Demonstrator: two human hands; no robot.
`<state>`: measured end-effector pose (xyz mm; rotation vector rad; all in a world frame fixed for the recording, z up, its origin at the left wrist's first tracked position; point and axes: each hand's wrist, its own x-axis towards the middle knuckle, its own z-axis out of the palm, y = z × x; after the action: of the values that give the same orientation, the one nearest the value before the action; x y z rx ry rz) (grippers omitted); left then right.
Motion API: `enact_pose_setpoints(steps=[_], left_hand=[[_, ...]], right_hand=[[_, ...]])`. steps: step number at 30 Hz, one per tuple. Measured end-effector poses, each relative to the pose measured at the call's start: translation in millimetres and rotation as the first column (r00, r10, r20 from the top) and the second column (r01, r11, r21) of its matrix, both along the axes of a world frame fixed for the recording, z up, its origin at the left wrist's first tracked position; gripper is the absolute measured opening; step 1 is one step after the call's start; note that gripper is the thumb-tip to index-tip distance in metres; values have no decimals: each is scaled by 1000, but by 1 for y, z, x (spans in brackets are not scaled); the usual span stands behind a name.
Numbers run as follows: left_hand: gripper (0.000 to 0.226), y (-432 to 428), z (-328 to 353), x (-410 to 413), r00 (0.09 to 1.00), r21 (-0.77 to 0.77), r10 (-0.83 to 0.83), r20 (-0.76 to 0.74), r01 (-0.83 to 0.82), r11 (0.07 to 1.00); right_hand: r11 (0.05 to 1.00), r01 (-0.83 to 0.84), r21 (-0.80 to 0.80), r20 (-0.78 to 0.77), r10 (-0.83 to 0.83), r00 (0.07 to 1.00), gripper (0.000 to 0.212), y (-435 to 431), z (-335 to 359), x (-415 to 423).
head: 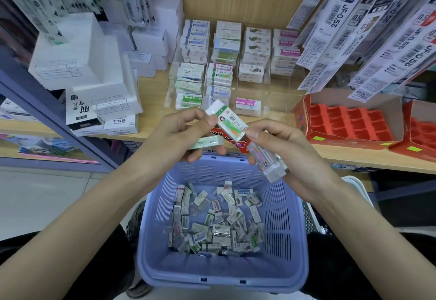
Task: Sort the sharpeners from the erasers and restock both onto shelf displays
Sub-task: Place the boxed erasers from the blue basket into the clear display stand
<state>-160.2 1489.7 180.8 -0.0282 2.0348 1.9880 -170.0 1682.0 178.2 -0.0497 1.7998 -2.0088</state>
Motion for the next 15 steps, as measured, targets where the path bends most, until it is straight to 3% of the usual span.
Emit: enact_pose_setpoints(steps=[12, 15], left_hand=[[31, -1, -2, -1, 999, -10, -33, 22, 33, 999], [37, -2, -3, -2, 1000, -9, -5, 9, 5, 1000]], right_hand=[[986, 163, -44, 17, -163, 987, 11, -6, 1, -7], [985, 172, 5, -102, -171, 980, 15, -6, -3, -8]])
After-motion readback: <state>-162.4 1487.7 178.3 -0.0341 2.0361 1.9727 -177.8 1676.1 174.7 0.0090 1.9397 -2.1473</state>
